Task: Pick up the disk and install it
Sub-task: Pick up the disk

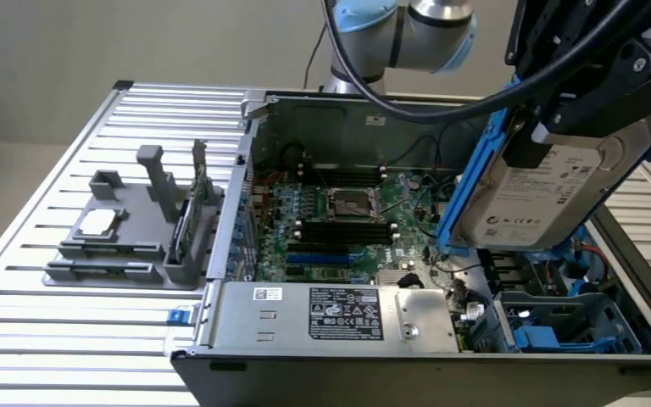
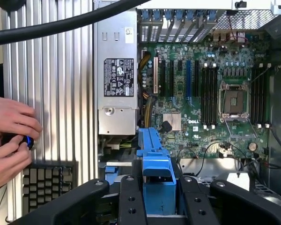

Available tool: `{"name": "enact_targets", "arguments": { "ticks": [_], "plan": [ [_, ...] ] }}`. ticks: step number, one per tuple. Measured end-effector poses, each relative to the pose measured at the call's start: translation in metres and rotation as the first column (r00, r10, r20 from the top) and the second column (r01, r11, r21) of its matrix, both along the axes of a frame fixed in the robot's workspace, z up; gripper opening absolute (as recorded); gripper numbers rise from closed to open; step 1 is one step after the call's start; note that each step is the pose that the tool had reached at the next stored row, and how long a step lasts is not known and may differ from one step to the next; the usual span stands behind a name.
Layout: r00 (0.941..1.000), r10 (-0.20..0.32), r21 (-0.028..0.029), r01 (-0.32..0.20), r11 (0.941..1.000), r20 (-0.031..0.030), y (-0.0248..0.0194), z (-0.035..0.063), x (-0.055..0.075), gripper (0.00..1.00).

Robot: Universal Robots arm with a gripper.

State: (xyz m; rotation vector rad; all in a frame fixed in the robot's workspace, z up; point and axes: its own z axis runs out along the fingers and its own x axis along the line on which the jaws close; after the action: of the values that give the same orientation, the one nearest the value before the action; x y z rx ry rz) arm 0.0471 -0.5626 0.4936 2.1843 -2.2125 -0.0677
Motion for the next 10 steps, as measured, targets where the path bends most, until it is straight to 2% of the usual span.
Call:
{"name": "enact_targets", "arguments": {
  "ticks": [10],
  "plan": [
    [1.0,0.0,-0.0001,0.0,1.0,-0.0009,-0.0175,0.0,0.015,0.33]
  ]
}}
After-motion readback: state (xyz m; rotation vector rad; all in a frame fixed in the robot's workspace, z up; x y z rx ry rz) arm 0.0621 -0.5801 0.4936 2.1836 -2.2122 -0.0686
